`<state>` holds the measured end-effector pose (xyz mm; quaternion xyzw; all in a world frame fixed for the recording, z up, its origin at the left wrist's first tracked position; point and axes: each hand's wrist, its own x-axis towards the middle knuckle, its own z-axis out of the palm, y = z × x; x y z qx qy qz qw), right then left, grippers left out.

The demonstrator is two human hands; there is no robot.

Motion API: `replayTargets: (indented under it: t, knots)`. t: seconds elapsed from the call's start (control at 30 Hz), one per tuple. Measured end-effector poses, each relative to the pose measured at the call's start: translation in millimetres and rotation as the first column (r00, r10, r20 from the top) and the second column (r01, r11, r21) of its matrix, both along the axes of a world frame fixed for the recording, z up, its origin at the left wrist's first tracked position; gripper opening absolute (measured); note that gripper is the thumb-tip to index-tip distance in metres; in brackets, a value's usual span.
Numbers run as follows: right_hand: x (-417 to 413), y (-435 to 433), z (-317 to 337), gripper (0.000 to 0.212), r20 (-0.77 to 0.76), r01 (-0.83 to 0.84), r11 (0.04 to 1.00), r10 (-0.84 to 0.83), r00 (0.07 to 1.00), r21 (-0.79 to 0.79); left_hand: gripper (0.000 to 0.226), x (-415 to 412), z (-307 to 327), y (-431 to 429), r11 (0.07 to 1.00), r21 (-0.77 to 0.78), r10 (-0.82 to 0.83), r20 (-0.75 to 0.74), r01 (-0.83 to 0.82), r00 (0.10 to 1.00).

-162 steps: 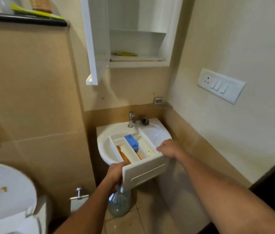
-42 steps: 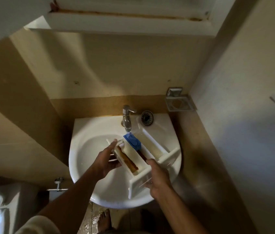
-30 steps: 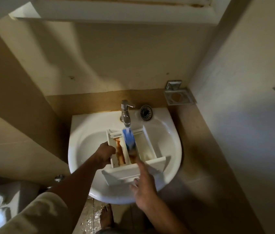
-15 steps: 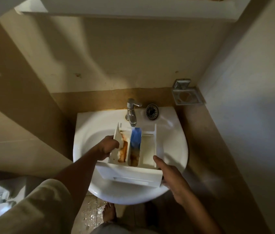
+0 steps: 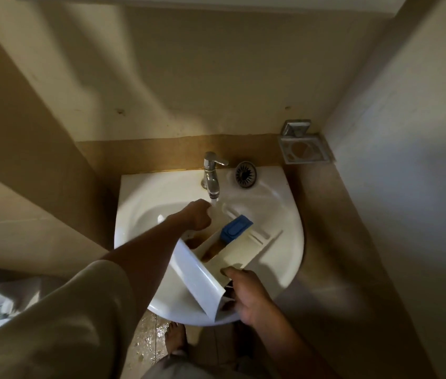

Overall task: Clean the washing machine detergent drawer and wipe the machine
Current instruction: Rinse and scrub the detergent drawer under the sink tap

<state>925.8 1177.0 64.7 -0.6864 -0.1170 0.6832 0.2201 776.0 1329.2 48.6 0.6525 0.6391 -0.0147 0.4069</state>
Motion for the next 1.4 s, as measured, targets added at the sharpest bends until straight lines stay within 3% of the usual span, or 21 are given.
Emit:
replayTargets:
  t: [0.13, 0.23, 0.33, 0.4, 0.53, 0.67, 0.77, 0.87, 0.97, 1.07, 1.17, 1.27, 1.33, 1.4]
  knots:
    - [-16.1, -0.8, -8.9, 0.024, -0.040, 0.150, 0.988, -0.149, 0.988, 0.023, 0.042, 8.3, 7.8, 4.4, 0.992, 0.058, -0.098, -0.165, 0.109, 0.981]
    - [-24.6, -0.7, -13.4, 0.024, -0.013, 0.265, 0.963, -0.264, 0.964, 0.055, 0.040, 1.3, 16.3, 2.3, 0.982, 0.173, -0.038, -0.194, 0.073, 0.980]
    - [-27.6, 1.2, -16.0, 0.030, -0.034, 0.403, 0.908, -0.402, 0.915, 0.114, 0.035, -12.0, 13.3, -4.3, 0.953, 0.299, 0.073, -0.093, -0.042, 0.993]
    - [-28.2, 4.0, -16.2, 0.037, -0.050, 0.434, 0.889, -0.432, 0.901, 0.144, 0.047, -18.1, 8.3, -11.1, 0.945, 0.268, 0.182, 0.044, -0.187, 0.982]
    - [-36.7, 12.4, -20.1, 0.038, -0.093, 0.417, 0.896, -0.407, 0.909, 0.156, 0.045, -20.1, 7.2, -20.1, 0.917, 0.114, 0.355, 0.207, -0.383, 0.912]
    - [-30.1, 17.8, -21.7, 0.029, -0.118, 0.356, 0.924, -0.341, 0.933, 0.140, 0.078, -24.5, 13.2, -25.2, 0.837, 0.095, 0.474, 0.366, -0.539, 0.801]
    - [-16.0, 19.6, -24.7, 0.033, -0.185, 0.295, 0.941, -0.264, 0.947, 0.166, 0.055, -27.3, 17.5, -32.4, 0.754, -0.083, 0.573, 0.568, -0.652, 0.590]
    - [-17.3, 14.0, -23.8, 0.033, -0.285, 0.257, 0.956, -0.209, 0.935, 0.140, 0.030, -31.3, 21.0, -42.9, 0.686, -0.101, 0.607, 0.626, -0.721, 0.490]
    - [-26.5, 3.0, -25.5, 0.028, -0.349, 0.265, 0.964, -0.240, 0.906, 0.026, 0.026, -42.9, 18.1, -50.3, 0.678, -0.069, 0.583, 0.657, -0.732, 0.478]
    - [-34.9, -5.7, -19.7, 0.011, -0.399, 0.218, 0.975, -0.216, 0.891, -0.041, 0.041, -51.9, 20.4, -54.1, 0.675, -0.007, 0.570, 0.640, -0.738, 0.515]
    - [-35.7, -8.1, -18.7, 0.021, -0.403, 0.229, 0.973, -0.223, 0.888, -0.033, 0.029, -53.3, 28.8, -55.2, 0.649, 0.097, 0.546, 0.631, -0.755, 0.551]
    - [-30.0, -11.8, -20.4, 0.020, -0.367, 0.250, 0.968, -0.221, 0.904, 0.032, 0.047, -48.4, 38.0, -57.5, 0.627, 0.143, 0.528, 0.646, -0.766, 0.552]
    - [-23.4, -15.2, -21.7, 0.022, -0.318, 0.224, 0.970, -0.183, 0.930, 0.097, 0.064, -45.2, 41.2, -62.2, 0.593, 0.127, 0.540, 0.670, -0.795, 0.510]
    - [-13.6, -15.3, -21.8, 0.029, -0.227, 0.161, 0.976, -0.126, 0.966, 0.145, 0.061, -42.5, 45.6, -69.2, 0.519, 0.044, 0.606, 0.686, -0.853, 0.404]
